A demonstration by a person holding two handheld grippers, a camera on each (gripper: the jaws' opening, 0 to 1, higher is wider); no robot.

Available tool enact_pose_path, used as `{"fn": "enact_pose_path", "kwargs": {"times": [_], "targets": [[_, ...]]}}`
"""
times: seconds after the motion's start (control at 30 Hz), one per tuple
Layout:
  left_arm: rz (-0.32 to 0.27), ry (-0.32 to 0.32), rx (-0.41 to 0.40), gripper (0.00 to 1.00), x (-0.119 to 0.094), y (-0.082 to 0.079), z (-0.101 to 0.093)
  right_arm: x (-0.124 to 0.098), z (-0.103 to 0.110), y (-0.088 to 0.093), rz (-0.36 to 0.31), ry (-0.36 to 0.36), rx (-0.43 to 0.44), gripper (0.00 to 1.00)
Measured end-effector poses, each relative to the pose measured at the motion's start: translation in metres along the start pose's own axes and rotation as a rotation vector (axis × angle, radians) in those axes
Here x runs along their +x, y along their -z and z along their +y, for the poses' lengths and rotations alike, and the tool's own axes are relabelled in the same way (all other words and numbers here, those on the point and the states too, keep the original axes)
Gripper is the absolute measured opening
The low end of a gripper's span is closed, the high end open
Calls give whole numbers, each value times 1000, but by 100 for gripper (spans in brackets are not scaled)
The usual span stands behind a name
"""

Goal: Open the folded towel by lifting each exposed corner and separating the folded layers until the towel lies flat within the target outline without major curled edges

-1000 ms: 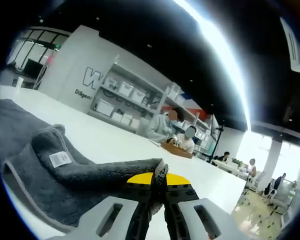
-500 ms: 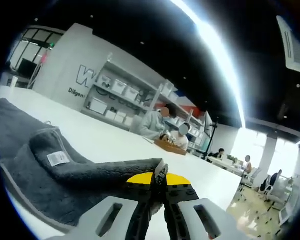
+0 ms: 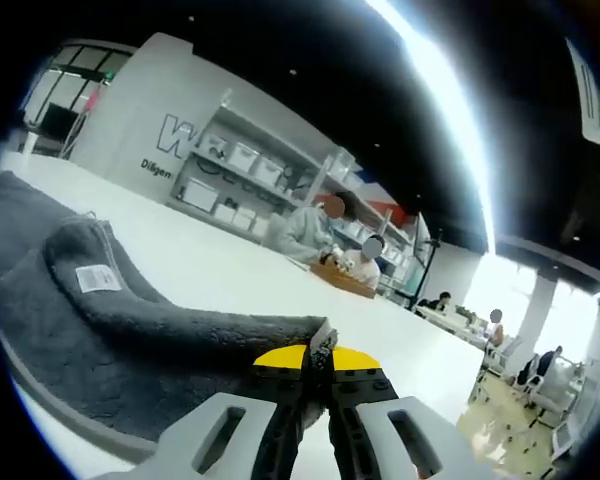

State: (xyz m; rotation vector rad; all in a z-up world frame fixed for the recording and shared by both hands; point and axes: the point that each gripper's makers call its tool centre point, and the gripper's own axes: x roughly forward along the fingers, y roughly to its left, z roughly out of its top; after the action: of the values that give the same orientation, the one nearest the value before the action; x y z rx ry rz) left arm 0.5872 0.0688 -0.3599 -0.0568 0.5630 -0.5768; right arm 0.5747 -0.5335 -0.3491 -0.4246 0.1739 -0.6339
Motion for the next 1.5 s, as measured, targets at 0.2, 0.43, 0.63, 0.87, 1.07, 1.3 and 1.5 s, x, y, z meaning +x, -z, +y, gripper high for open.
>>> {"fn": "enact_pose_path", "kwargs": {"times": [0.2, 0.43, 0.63, 0.87, 1.07, 1.3, 1.5], "targets": [[-2, -16, -7, 98, 1, -3, 2, 14, -1, 19, 42, -25, 3, 0], [-6, -23, -9, 98, 0, -5, 4, 22, 1, 34, 90, -62, 16, 0], [-8, -16, -10, 98, -1, -5, 6, 19, 6, 43, 127, -93, 98, 1], [-18, -9, -15, 98, -8, -3, 12, 9, 5, 41, 131, -121, 280, 4], [-37, -15, -29, 98, -17, -1, 20, -12, -3, 32, 117, -112, 322, 7], [-53, -8, -42, 98, -21, 1, 24, -45, 6, -5, 50, -198, 424, 20], [-54, 4, -47, 98, -19, 3, 23, -71, 28, -36, 5, -307, 478, 34]]}}
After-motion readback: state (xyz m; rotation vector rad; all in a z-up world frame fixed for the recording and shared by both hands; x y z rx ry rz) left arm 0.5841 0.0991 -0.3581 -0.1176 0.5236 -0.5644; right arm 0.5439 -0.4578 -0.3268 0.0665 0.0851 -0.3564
